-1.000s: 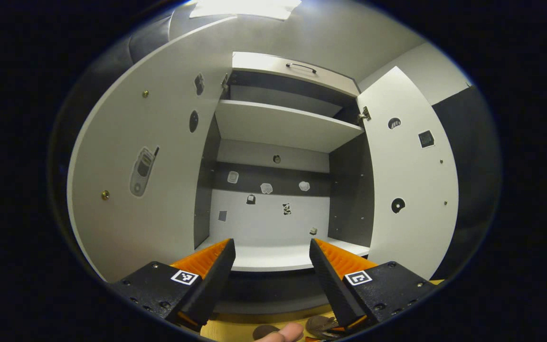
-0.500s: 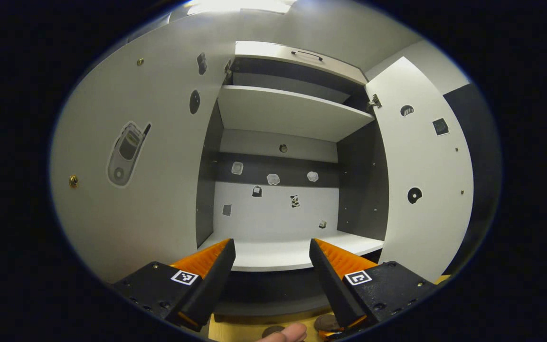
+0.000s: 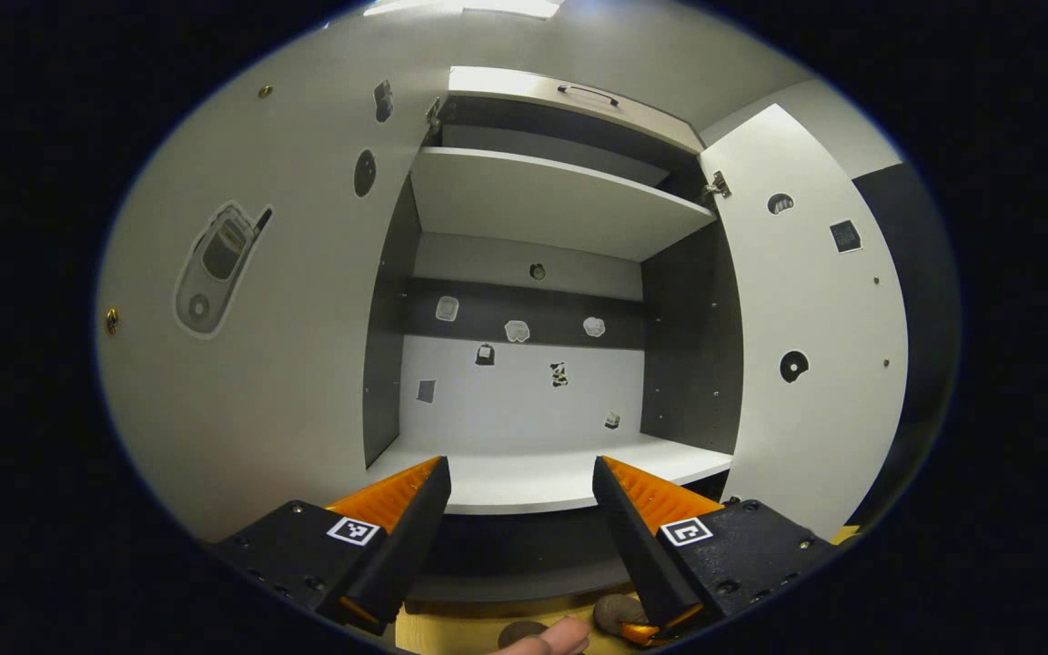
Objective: Grab one shoe with the right hand and put it into the shoe cabinet, grab the other shoe with the left hand and put it into the shoe cabinet; then close the right door with the right hand and the left door with the left hand.
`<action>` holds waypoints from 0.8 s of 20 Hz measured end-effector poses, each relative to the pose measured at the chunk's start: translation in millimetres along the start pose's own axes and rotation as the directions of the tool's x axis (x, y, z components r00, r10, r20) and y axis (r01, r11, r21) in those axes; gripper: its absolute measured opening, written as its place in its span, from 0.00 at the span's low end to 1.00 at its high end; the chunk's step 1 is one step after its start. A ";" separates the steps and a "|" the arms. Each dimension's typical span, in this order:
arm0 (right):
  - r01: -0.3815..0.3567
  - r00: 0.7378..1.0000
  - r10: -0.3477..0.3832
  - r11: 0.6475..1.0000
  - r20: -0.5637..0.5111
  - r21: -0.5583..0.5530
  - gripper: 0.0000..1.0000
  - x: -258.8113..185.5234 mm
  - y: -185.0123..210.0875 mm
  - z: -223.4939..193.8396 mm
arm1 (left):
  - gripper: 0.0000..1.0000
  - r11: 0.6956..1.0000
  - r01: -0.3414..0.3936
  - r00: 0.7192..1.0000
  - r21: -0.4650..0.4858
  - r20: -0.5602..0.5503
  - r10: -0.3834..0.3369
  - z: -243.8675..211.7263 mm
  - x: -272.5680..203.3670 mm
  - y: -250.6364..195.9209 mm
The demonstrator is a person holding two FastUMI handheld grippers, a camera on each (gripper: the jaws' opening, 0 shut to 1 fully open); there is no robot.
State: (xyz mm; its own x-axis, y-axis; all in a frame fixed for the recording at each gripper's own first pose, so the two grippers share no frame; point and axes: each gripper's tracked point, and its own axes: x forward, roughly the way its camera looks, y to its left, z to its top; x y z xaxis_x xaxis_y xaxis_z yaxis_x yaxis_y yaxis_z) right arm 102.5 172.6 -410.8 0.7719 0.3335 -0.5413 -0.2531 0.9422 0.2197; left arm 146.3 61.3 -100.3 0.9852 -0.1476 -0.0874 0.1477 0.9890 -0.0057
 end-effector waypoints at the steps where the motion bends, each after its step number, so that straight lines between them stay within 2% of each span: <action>1: 0.004 1.000 -0.003 1.000 0.021 -0.011 0.01 -6.9 -0.2 14.4 | 0.96 1.000 -0.008 1.000 0.007 0.000 0.008 0.1 0.9 1.7; 5: 0.004 0.991 0.007 0.996 0.132 -0.084 0.01 -37.3 7.8 83.7 | 0.96 1.000 -0.007 1.000 0.012 -0.002 0.007 -1.0 2.1 3.8; 10: 0.034 0.960 0.015 0.985 0.280 -0.172 0.01 -76.0 19.3 179.3 | 0.96 1.000 -0.005 1.000 0.005 -0.013 0.005 -3.7 2.8 4.4; 16: 0.144 0.915 -0.036 0.960 0.402 -0.240 0.01 -97.3 14.0 294.1 | 0.96 1.000 0.015 1.000 -0.011 0.005 -0.015 3.0 -3.1 4.1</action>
State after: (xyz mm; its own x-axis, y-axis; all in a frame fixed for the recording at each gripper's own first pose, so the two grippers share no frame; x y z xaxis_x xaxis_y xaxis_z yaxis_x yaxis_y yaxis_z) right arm 195.5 143.7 -116.4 0.9500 0.2576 -0.1765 -0.2719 0.9603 -0.0620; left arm 144.2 65.9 -97.1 0.9834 -0.1620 -0.0822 0.1610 0.9868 -0.0182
